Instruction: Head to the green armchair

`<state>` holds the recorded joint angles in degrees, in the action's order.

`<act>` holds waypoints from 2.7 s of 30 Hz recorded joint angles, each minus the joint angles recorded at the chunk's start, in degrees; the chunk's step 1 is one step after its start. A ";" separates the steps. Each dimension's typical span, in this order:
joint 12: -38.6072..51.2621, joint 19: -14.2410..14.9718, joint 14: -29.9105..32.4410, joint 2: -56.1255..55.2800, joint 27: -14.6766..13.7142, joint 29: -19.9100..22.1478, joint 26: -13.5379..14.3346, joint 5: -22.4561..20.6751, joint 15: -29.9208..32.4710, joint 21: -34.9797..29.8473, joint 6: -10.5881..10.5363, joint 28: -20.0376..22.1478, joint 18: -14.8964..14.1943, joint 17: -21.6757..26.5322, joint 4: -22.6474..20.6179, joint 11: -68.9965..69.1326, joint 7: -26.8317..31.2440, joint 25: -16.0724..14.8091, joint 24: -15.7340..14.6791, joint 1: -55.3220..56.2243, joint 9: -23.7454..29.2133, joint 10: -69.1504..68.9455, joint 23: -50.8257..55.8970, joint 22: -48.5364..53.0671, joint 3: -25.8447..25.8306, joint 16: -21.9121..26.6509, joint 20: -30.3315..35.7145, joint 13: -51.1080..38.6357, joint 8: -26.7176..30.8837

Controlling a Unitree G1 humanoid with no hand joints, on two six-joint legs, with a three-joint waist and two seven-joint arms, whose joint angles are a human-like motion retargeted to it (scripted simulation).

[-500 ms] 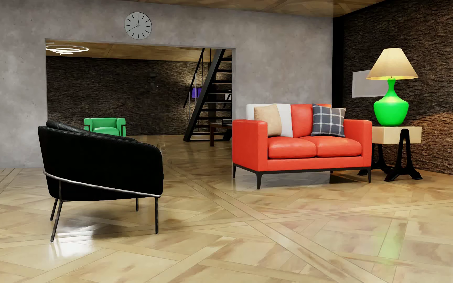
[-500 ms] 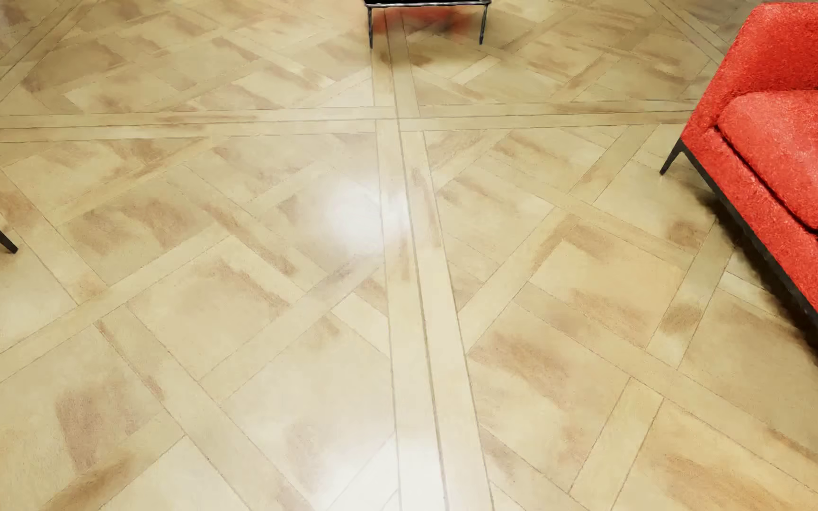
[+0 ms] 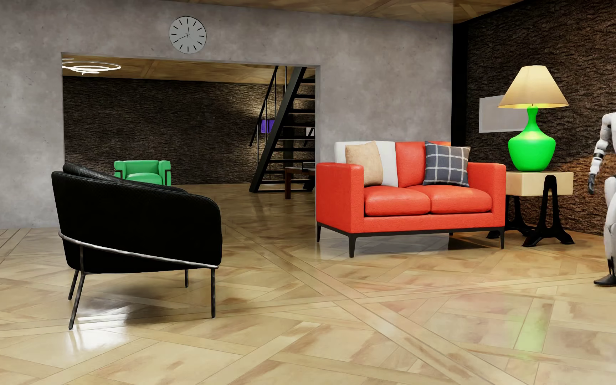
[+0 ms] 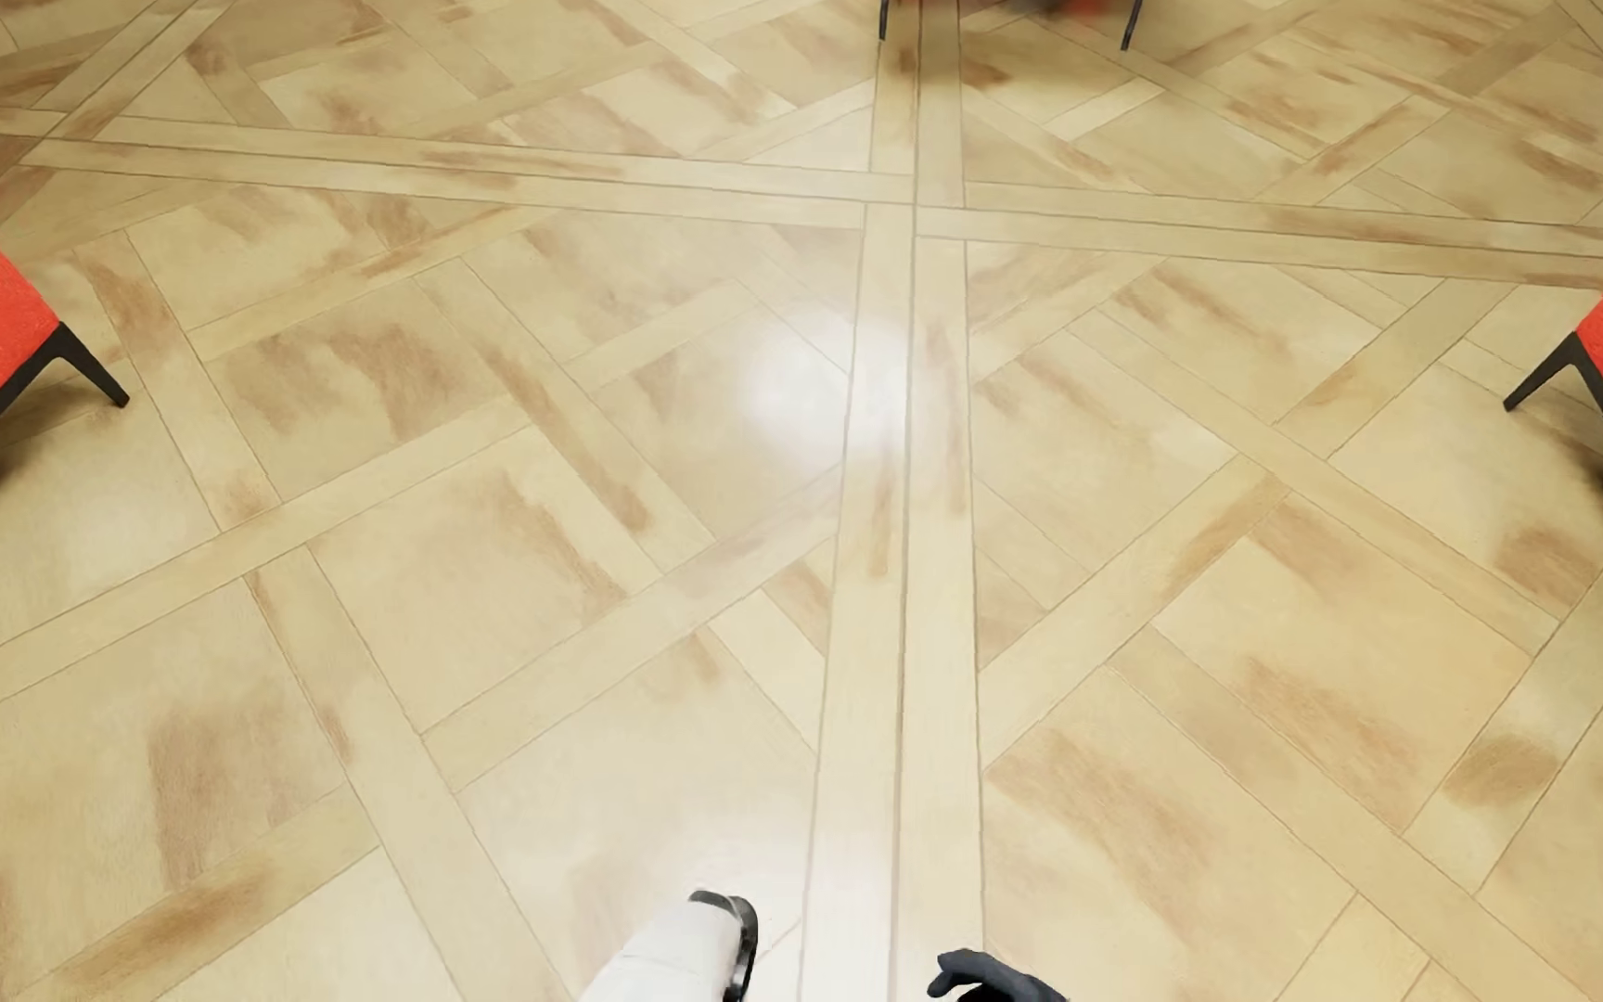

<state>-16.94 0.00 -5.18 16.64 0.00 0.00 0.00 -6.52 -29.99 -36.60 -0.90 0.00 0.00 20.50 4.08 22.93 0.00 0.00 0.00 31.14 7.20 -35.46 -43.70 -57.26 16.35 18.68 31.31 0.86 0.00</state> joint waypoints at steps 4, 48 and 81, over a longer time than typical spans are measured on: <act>0.18 0.00 -2.05 4.00 0.00 0.00 0.00 4.12 9.00 -2.48 2.32 0.00 0.00 -0.84 -1.06 4.02 0.00 0.00 0.00 3.29 -0.15 -11.61 -3.99 -1.44 4.22 0.75 2.35 1.51 0.00; 4.57 0.00 -17.02 -38.15 0.00 0.00 0.00 3.52 36.68 -5.35 -0.19 0.00 0.00 0.44 -4.56 -15.20 0.00 0.00 0.00 -46.59 -3.60 6.32 -10.40 16.19 -20.05 4.19 -9.58 17.71 0.00; 2.17 0.00 3.42 -51.83 0.00 0.00 0.00 4.77 36.43 -10.74 -2.97 0.00 0.00 2.06 11.98 22.29 0.00 0.00 0.00 -46.88 -1.68 -8.33 -16.50 13.75 -26.26 5.62 -11.35 23.47 0.00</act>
<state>-14.76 0.00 -1.76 -35.19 0.00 0.00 0.00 -1.75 6.45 -47.34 -3.87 0.00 0.00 22.56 16.06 45.22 0.00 0.00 0.00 -15.74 5.53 -43.79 -60.20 -43.51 -9.91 24.30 19.97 24.33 0.00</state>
